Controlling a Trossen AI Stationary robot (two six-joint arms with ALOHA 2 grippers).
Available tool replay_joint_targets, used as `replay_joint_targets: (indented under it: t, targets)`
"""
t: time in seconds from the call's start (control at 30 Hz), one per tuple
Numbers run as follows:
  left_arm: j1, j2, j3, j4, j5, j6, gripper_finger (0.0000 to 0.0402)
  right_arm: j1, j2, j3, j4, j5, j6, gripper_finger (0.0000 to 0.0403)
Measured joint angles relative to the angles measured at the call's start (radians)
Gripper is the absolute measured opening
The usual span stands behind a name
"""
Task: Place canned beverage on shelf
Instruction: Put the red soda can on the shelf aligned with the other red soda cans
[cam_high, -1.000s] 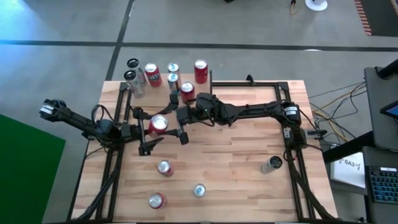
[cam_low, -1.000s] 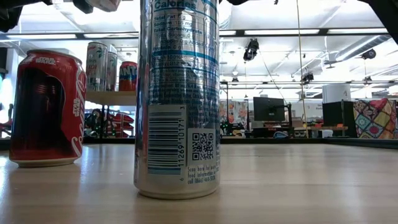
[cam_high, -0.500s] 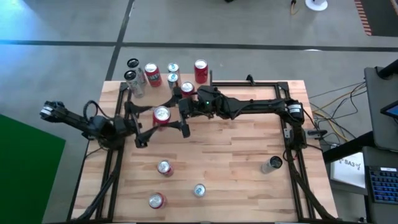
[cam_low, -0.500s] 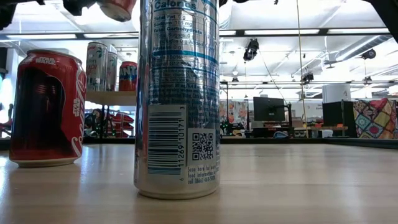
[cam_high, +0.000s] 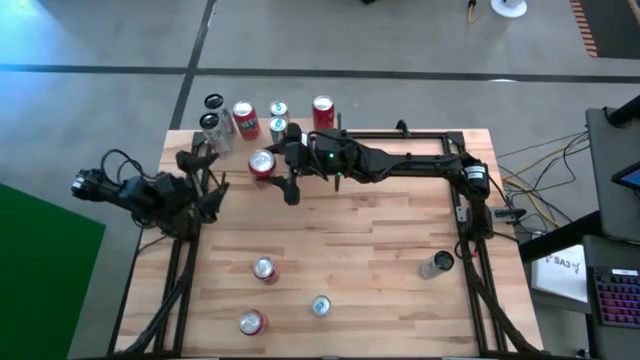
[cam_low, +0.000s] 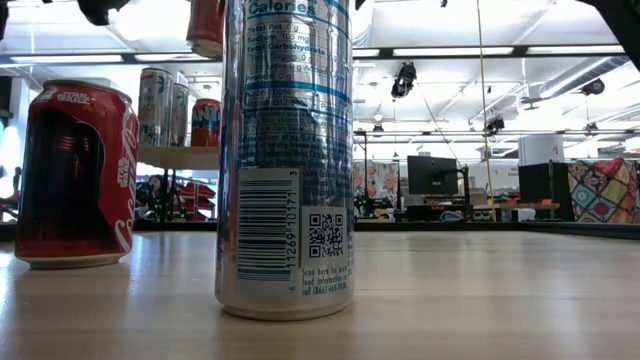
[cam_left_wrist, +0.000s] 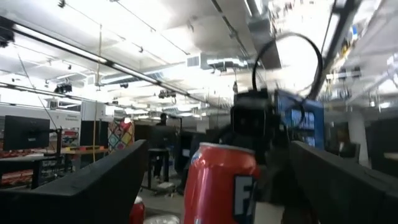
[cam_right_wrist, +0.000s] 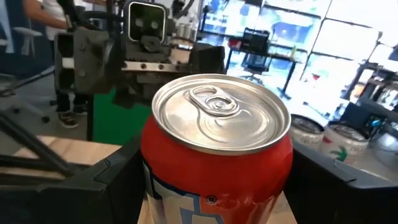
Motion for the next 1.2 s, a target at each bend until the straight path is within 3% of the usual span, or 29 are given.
replay_joint_targets:
  t: [0.43, 0.77, 1.03, 1.2]
  targets:
    - [0.0, -0.145, 0.0, -0.011, 0.003, -0.002, 0.0375, -0.039, 0.049, 0.001, 0.088, -0.002, 0.019, 0.0286]
    - [-0.001, -0.164, -0.001, -0.074, 0.003, -0.001, 0.0375, -0.054, 0.074, 0.001, 0.106, -0.003, 0.036, 0.0286]
    - [-0.001, -0.144, -0.001, -0.374, 0.001, -0.037, 0.0375, -0.05, 0.075, 0.001, 0.022, -0.041, 0.032, 0.0286]
    - [0.0, -0.094, -0.001, -0.387, 0.048, -0.055, 0.0375, -0.021, 0.075, 0.001, -0.059, -0.094, 0.028, 0.0287]
